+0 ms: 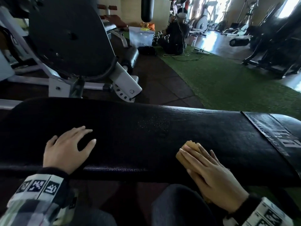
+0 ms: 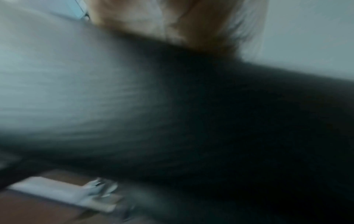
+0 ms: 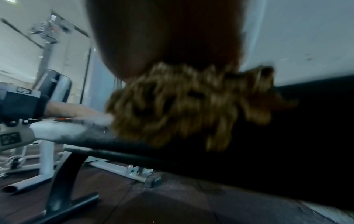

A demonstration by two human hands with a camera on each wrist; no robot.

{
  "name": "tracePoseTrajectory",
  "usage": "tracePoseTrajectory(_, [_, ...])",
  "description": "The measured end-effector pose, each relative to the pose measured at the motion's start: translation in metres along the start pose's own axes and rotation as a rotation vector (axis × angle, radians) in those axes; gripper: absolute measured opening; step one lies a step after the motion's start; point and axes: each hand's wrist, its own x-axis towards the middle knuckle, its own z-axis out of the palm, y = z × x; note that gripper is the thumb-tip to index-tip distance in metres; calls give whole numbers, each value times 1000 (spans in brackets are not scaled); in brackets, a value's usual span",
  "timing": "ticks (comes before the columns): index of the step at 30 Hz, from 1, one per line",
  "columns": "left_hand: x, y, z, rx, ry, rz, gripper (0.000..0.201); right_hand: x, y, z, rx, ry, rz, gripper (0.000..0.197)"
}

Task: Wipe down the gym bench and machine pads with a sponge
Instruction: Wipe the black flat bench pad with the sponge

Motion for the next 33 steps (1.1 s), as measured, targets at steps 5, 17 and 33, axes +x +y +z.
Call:
tracePoseTrajectory(5, [3, -11, 2, 58, -2, -4, 44, 31, -21, 20, 52, 240, 131, 58])
tracePoseTrajectory(17, [0, -12, 4, 40, 23, -12, 45, 51, -88, 34, 125, 155, -296, 46])
tracePoseTrajectory(33, [-1, -11, 6, 55, 23, -21, 44, 71, -93, 30, 131, 218, -191, 48])
